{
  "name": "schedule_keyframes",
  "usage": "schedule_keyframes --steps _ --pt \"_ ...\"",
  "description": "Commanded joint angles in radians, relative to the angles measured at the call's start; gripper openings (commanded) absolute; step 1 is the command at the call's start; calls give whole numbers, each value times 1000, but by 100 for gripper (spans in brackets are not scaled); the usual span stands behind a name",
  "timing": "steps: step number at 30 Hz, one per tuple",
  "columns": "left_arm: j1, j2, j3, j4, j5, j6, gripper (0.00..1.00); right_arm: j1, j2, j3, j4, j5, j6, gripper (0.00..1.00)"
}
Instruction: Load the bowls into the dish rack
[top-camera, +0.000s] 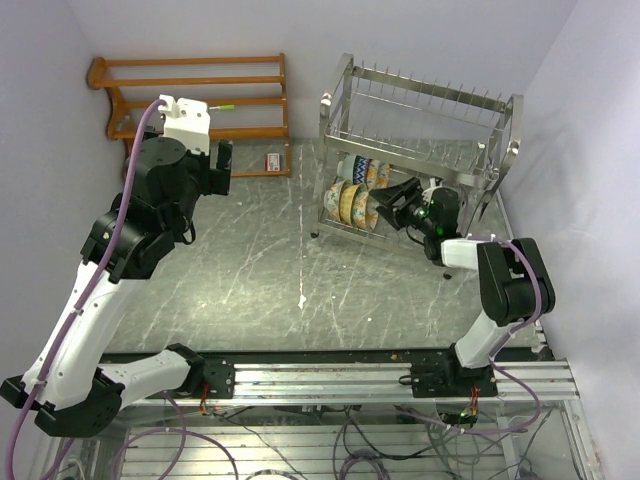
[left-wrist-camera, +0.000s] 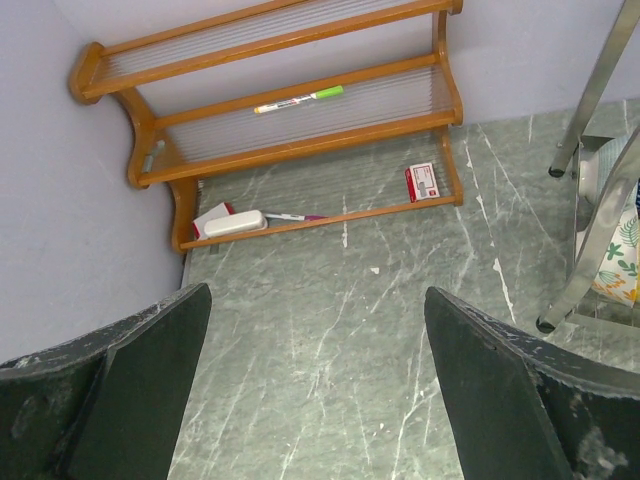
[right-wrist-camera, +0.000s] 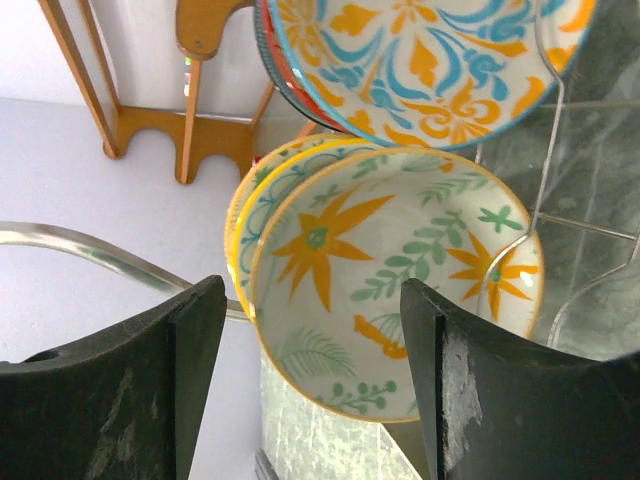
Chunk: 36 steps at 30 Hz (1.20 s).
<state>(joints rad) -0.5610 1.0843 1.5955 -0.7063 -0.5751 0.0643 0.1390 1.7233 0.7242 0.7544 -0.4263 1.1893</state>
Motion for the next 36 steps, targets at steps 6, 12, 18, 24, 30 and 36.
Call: schedule_keyframes --steps 6,12,18,24,30,36 --pt "-6 0 30 22 26 -4 99 -10 -96 48 -77 30 -49 72" --pt "-6 7 39 14 28 -13 99 -8 -123 26 -56 6 -23 72" --pt "-6 27 44 13 44 -33 99 12 -167 -20 1 -47 11 72" --pt "-7 55 68 15 63 -47 99 52 -241 -78 14 -109 43 72" --pt "-7 80 85 18 79 -64 99 119 -337 -133 -81 -167 28 73" --pt "-6 96 106 11 101 -113 99 260 -462 -159 -312 -155 -69 73"
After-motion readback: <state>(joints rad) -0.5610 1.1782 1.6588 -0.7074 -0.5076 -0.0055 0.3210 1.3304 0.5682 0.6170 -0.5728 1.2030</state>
